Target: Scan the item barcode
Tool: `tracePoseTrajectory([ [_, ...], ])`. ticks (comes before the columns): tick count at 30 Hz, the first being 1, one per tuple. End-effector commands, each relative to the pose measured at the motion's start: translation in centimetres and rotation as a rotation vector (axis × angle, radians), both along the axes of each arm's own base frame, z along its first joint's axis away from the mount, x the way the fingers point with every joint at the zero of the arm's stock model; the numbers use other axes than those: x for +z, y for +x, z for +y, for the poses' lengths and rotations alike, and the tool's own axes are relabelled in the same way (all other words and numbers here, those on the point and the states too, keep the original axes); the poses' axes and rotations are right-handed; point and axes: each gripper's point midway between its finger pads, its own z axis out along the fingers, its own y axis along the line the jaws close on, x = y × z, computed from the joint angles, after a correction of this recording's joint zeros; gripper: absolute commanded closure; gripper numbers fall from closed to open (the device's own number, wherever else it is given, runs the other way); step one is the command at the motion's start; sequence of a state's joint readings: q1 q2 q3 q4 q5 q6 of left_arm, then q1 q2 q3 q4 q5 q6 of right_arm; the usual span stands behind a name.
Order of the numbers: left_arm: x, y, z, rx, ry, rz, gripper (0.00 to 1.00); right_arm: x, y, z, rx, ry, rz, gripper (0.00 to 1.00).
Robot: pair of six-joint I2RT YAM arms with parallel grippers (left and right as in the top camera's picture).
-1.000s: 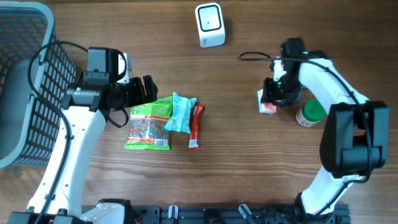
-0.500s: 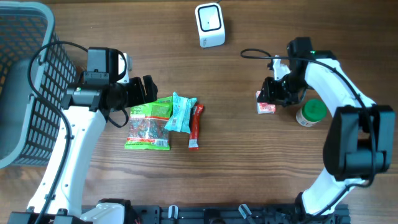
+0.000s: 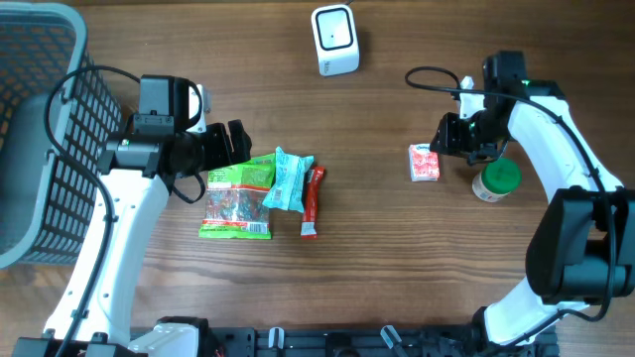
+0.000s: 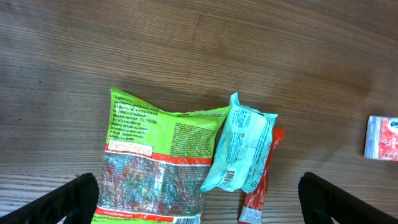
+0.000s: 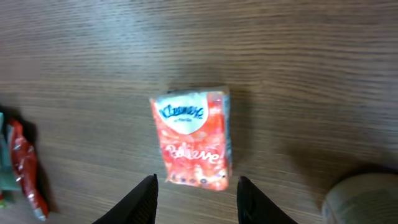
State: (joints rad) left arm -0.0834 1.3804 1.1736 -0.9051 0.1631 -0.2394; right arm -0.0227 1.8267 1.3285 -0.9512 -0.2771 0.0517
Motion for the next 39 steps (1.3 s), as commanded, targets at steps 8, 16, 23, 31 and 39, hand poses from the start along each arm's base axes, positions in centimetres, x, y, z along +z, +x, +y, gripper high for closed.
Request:
tracePoseTrajectory([
  [8,0.1,0.1,-0.3,-0.002,-0.013,0.0,0.0,-3.9,-1.2,-0.5,-0.03,-0.024,0.075,0.64],
  [16,0.1,0.1,-0.3,-0.002,-0.013,0.0,0.0,-6.6,-2.6,0.0,-0.027,-0.001,0.073,0.66],
  [23,0.1,0.1,-0.3,-0.002,-0.014,0.0,0.0,-6.8,-2.2,0.7,-0.022,0.043,0.039,0.89],
  [31,0.1,0.1,-0.3,-0.002,-0.013,0.0,0.0,-1.2,-0.3,0.8,0.005,0.037,-0.037,0.96],
  [39,0.1,0.1,-0.3,-0.002,-0.014,0.0,0.0,3.7,-1.3,-2.9,-0.193,-0.534,-0.155,0.96],
])
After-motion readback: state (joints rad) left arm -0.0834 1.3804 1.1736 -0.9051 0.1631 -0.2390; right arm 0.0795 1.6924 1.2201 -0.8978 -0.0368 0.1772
